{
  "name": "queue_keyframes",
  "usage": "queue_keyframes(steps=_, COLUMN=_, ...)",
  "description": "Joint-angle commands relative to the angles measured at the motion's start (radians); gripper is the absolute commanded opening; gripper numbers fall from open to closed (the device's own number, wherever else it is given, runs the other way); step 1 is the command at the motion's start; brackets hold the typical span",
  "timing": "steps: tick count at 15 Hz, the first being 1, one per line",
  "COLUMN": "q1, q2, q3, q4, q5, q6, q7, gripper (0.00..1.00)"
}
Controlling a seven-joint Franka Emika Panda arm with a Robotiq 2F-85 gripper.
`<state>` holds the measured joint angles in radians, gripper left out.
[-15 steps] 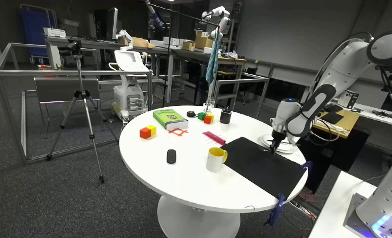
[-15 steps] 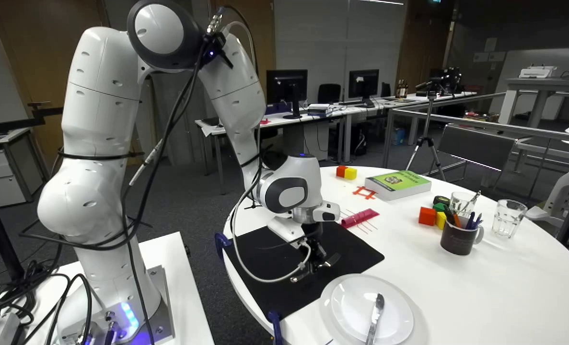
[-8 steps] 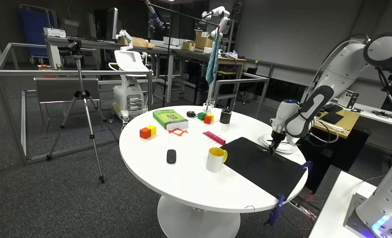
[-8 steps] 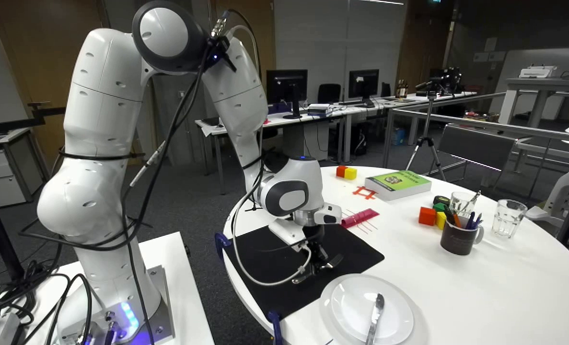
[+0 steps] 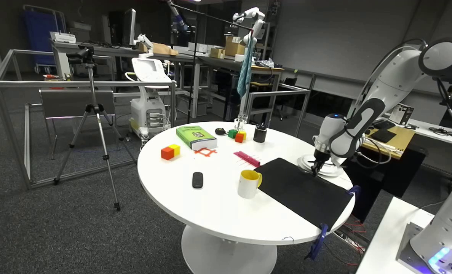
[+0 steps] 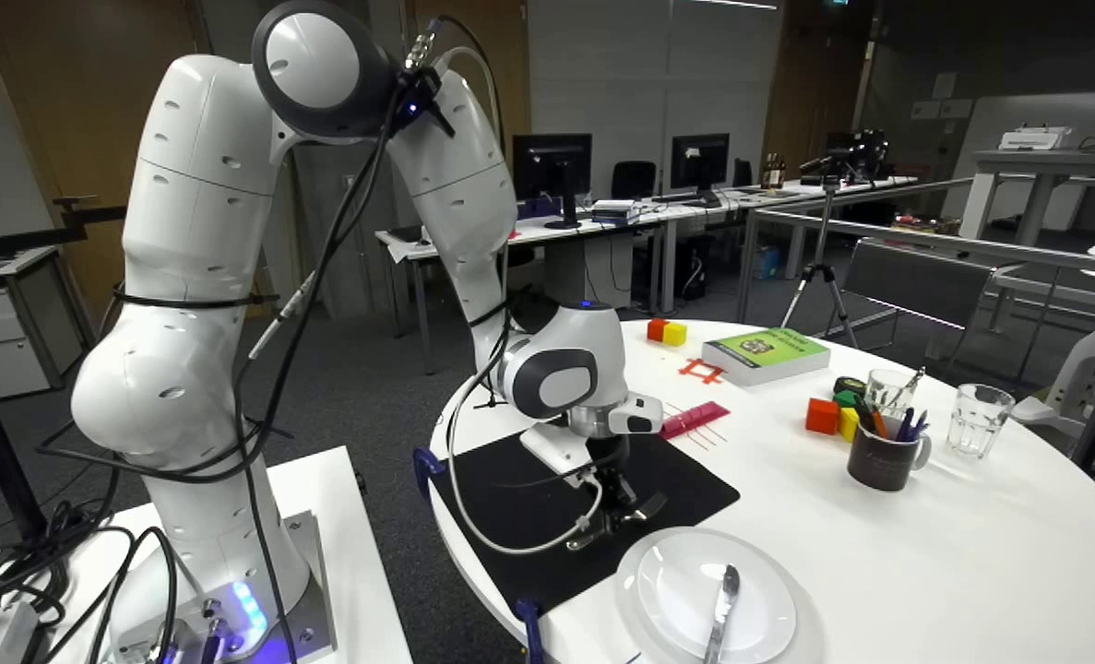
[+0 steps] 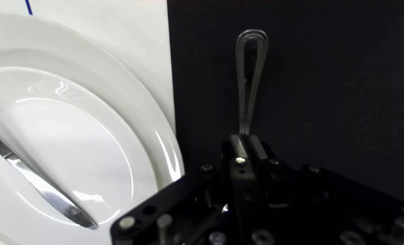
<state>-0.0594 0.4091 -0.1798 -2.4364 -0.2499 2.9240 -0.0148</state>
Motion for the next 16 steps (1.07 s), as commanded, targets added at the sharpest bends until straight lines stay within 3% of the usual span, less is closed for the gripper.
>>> queue_keyframes(steps=1, q1=-0.004, q2=0.013, q3=-0.007, q4=0.004, q5=0.011, q6=0.034, q7=-0.025, gripper=0.02)
queue_keyframes(steps=13, q1=0.014, q2=0.043, q3=-0.013, q4=0.007, q5=0.003, q6=0.040, q7=-0.022, gripper=0.02)
queue_keyframes(steps=14, q1=0.018, q2=0.039, q3=-0.018, q4=0.005, q5=-0.004, q6=0.036, q7=-0.025, gripper=0.27)
queue_keyframes(steps=16, q1=0.030, q2=0.036, q3=-0.032, q4=0.005, q5=-0.018, q6=0.037, q7=-0.019, gripper=0.39)
